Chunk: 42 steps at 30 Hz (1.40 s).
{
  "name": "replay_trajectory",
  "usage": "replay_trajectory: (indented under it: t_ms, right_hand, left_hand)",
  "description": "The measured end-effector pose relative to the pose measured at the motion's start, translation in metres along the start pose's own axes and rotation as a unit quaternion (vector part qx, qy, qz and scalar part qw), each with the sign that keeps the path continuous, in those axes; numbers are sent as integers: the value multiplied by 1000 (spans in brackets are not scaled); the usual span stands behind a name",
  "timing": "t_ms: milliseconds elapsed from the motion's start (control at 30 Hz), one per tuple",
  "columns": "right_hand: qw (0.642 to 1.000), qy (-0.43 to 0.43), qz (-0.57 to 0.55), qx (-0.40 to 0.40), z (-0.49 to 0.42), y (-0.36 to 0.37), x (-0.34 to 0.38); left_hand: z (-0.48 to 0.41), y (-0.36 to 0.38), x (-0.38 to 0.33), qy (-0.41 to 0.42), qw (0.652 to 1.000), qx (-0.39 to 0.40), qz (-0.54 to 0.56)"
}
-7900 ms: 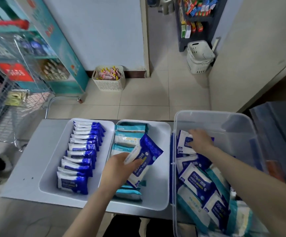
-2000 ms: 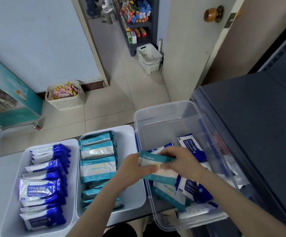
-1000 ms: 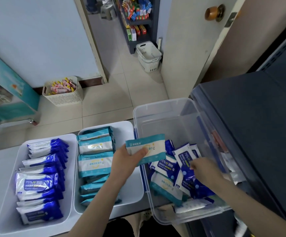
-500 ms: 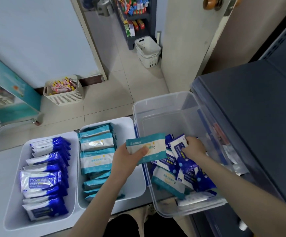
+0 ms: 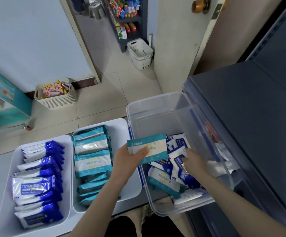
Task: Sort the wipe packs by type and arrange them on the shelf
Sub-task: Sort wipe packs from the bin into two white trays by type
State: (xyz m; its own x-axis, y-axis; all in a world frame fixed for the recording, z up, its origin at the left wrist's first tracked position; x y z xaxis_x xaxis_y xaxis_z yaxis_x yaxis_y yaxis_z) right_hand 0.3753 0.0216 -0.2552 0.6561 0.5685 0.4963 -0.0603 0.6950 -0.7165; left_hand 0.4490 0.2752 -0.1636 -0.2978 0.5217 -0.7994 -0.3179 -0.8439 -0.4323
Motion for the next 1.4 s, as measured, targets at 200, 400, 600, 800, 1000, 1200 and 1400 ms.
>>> replay_trajectory:
  t_ms: [200,400,600,800,1000,1200,1400]
  right_hand:
    - [995,54,88,-1,-4,-2,-22]
    - [997,4,68,-20,3,-2,-11]
    - [1000,-19,5,18,4,-12,20]
    - [974,-39,-224,18,14,-21,85]
    - [949,-55,-301,72,37,4,146]
    - [944,-40,-315,93,55,34,172]
    - [953,-35,-284,99,69,52,176]
  left_hand:
    - [3,2,-2,0,1000,1,13]
    - [7,-4,6,-14,999,-2,46]
    - [10,-24,24,-66,994,-13,87]
    - [15,-52,46,-112,985,-33,127]
    - [21,-105,90,-121,984,-63,119]
    - [8,-147,140,-152,984,-47,74]
    - [-27,-143,154,-34,939,49,-338]
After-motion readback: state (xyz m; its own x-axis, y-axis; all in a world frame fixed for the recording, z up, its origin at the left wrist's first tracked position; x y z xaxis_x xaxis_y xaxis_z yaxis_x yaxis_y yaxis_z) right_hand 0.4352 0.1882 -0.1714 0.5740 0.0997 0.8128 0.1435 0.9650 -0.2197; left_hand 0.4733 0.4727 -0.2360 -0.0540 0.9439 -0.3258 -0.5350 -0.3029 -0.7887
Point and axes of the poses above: each hand's wrist, its own z-axis away from the middle knuckle, its own y-axis out of the palm, x = y × z, the point moved 8 cm from there along -z, towards the middle knuckle, and after that the axes turned 12 degrees about -z, right-handed, at the moved point
